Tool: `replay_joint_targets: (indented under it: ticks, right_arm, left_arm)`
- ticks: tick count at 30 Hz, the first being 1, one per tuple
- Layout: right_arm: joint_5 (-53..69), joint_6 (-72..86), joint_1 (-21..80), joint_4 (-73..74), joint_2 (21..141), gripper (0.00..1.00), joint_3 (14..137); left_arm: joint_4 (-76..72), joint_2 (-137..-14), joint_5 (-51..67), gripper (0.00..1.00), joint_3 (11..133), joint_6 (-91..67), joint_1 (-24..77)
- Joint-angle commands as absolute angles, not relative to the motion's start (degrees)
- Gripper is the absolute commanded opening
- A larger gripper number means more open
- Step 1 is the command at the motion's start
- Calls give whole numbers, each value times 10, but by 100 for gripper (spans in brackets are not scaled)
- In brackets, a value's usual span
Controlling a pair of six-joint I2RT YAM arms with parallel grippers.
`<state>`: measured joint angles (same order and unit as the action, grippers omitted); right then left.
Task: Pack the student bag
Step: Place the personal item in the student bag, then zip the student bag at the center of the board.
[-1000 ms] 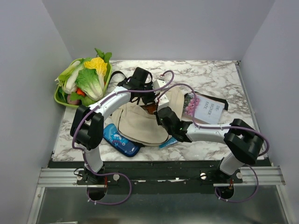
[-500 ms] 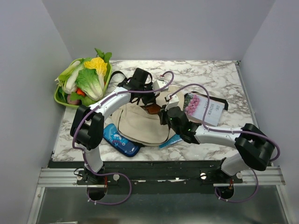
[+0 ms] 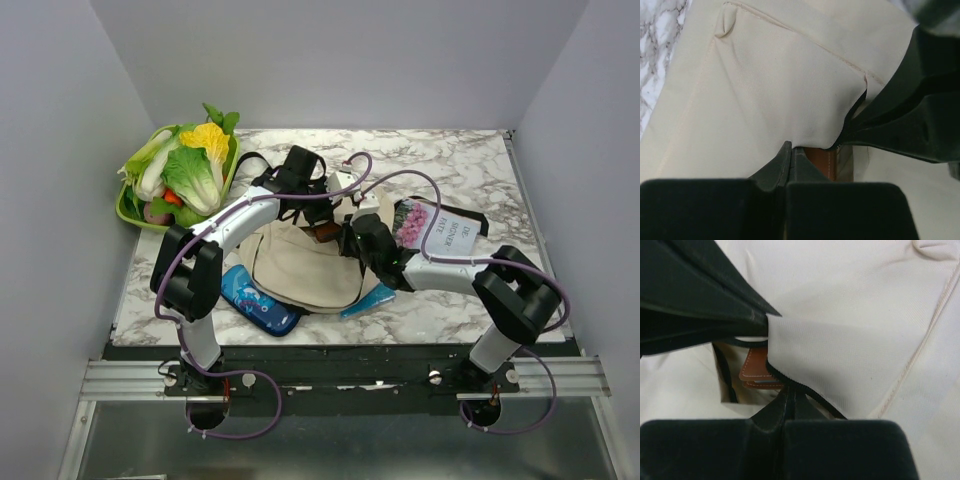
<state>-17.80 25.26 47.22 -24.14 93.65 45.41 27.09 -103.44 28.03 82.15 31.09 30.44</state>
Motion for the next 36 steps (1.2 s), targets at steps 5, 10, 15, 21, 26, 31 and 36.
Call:
replay_joint_targets:
  ticks: [5,10,15,21,26,31,36]
  right_arm:
    - [-200,260,463,-290,1009,1,529]
    - [-222,270,464,-301,1009,1,521]
    - [-227,259,466,-308,958,16,466]
    - [-172,253,468,-277,850,45,402]
    - [-78,221,478,-233,782,50,403]
    - [-19,205,484,-216,765,49,425]
    - [13,208,483,-180,809,48,493]
  left_arm:
    - [277,-1012,311,0,822,302,306]
    - [285,-1010,331,0,823,300,306]
    - [324,-1017,373,0,843,301,303]
    - [391,-1024,441,21,909,268,274]
    - [464,-1034,496,56,996,262,215]
    - [467,-1002,472,64,951,298,176]
    - [444,-962,404,58,847,386,156]
